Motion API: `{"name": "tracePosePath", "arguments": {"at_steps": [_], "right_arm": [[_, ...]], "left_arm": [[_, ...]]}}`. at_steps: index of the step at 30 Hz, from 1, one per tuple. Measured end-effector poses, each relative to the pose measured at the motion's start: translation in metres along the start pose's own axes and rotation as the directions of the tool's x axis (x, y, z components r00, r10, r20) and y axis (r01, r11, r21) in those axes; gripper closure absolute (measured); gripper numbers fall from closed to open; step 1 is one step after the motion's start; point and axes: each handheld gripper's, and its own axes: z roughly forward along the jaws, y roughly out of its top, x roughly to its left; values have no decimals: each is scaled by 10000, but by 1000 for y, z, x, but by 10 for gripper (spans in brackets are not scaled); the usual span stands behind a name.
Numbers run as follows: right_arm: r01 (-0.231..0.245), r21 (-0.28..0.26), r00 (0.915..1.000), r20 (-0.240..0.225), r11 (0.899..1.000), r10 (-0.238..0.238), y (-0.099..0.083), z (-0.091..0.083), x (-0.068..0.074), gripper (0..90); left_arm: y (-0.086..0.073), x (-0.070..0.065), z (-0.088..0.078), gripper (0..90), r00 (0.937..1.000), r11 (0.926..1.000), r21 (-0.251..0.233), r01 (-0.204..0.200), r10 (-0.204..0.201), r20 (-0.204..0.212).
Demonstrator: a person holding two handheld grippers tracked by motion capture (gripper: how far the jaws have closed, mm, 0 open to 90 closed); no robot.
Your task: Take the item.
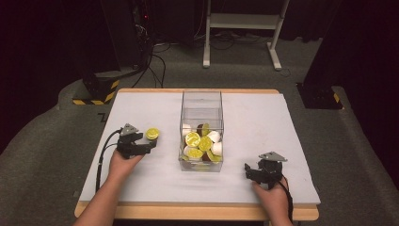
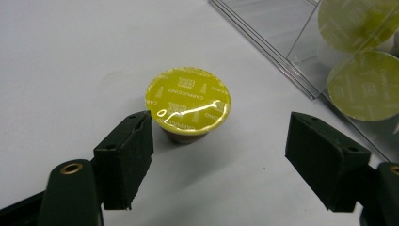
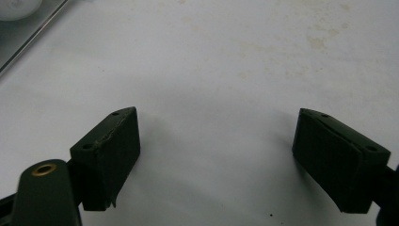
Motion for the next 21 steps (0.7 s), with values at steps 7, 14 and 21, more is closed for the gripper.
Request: {"name": "tracePosePath", "arguments": {"at_steps": [7, 14, 21], "right_arm": [[0, 0, 10000, -2, 10000, 0, 0, 0, 0, 155], [0, -1, 10000, -1, 10000, 0, 0, 0, 0, 155], [9, -7, 10000, 4, 10000, -9, 0, 0, 0, 155]], "left_arm": [[-9, -1, -16, 238, 9999, 10000, 77, 32, -32, 110], [-25, -13, -21, 237, 9876, 9842, -819, 1570, -1571, 45], [-42, 0, -47, 236, 9994, 9983, 496, -308, 301, 153]]}}
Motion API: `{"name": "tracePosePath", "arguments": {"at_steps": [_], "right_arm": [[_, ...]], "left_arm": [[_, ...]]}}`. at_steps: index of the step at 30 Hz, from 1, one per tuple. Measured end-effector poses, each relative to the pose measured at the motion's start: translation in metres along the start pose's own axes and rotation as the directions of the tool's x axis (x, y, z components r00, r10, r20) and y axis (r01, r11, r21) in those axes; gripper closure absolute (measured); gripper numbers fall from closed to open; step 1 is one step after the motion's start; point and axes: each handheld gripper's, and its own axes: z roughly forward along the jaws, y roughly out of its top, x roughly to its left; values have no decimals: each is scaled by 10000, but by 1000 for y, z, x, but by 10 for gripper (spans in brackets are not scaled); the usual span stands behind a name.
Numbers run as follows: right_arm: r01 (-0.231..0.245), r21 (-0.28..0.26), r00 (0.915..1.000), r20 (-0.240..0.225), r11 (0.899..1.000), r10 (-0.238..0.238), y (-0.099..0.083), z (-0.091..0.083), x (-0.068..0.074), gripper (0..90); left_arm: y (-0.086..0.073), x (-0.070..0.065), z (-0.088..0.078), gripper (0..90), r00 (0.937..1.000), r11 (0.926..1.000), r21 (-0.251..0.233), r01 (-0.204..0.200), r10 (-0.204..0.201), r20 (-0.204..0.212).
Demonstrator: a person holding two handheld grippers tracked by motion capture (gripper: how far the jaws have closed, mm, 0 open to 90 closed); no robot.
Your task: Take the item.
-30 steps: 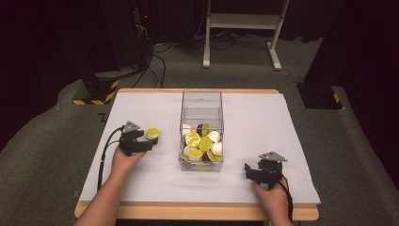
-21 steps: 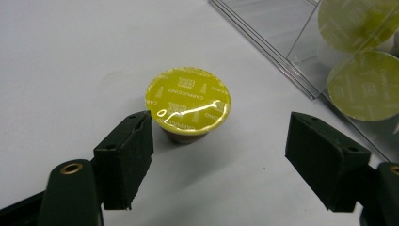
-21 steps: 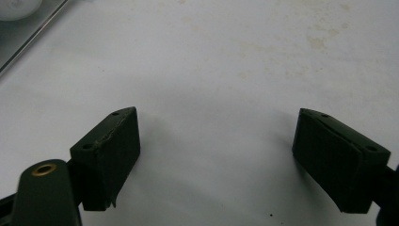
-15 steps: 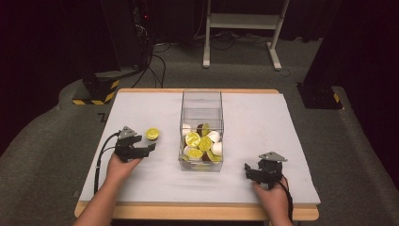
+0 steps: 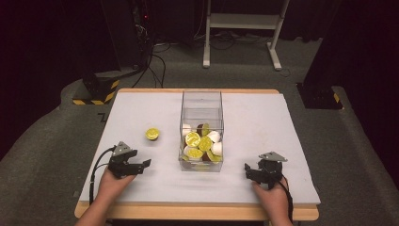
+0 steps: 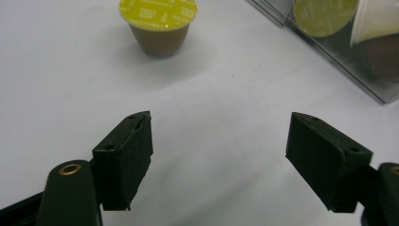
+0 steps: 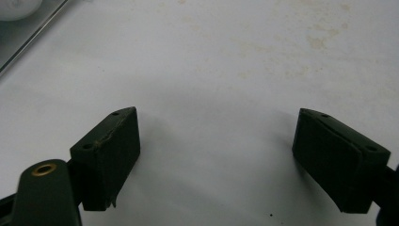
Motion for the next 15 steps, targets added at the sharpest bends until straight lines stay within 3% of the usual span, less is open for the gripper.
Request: {"name": "tracePosePath", "arguments": {"at_steps": [1, 3, 4, 6, 15], "right_arm": [[1, -5, 10000, 5, 10000, -1, 0, 0, 0, 155], [0, -5, 10000, 6, 10000, 0, 0, 0, 0, 155], [-4, -6, 10000, 2, 10000, 4, 0, 0, 0, 155], [-5, -4, 10000, -3, 10000, 5, 0, 0, 0, 155], [-36, 0, 10000, -16, 10000, 36, 0, 0, 0, 155]], "left_arm": [[-4, 1, -6, 236, 9997, 9997, 76, -238, 239, -59], [-8, 1, -7, 236, 9998, 9999, -38, -160, 159, -126], [-14, 5, -10, 230, 9977, 9981, 234, -567, 575, -356], [-18, 10, -8, 208, 9942, 9973, 491, -541, 584, -901], [-20, 11, -8, 190, 9931, 9978, 359, -549, 583, -1014]]}}
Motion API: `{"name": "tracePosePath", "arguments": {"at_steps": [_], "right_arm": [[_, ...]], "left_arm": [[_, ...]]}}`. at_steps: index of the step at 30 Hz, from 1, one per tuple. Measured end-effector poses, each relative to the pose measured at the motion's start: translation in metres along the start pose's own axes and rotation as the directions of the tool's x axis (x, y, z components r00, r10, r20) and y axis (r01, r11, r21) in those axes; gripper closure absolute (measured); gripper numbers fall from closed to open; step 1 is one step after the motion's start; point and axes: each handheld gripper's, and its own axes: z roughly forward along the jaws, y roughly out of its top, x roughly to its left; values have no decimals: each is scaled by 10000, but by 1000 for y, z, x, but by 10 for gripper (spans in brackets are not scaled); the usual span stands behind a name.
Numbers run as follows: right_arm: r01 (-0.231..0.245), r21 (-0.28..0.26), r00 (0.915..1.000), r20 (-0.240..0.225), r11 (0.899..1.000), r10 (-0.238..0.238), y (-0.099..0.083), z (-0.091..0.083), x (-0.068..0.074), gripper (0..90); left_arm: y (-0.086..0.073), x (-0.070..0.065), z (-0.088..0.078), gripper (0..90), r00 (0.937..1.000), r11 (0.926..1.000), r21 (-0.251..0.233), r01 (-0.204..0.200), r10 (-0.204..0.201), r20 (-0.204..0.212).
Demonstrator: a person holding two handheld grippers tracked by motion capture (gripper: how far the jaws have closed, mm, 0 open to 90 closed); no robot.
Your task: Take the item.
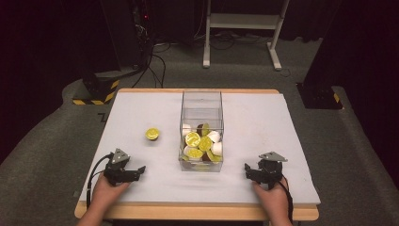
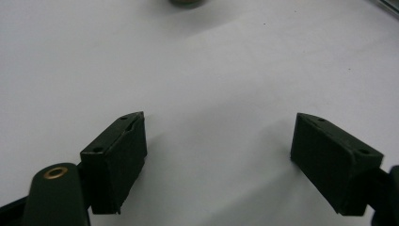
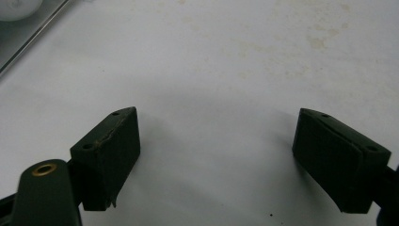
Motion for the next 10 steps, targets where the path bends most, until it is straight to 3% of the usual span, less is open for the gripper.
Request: {"name": "tracePosePath", "arguments": {"at_steps": [10], "right_arm": [[23, -5, 10000, 7, 10000, -23, 0, 0, 0, 154]], "left_arm": [[0, 0, 0, 190, 10000, 10000, -40, 54, -53, 31]]}}
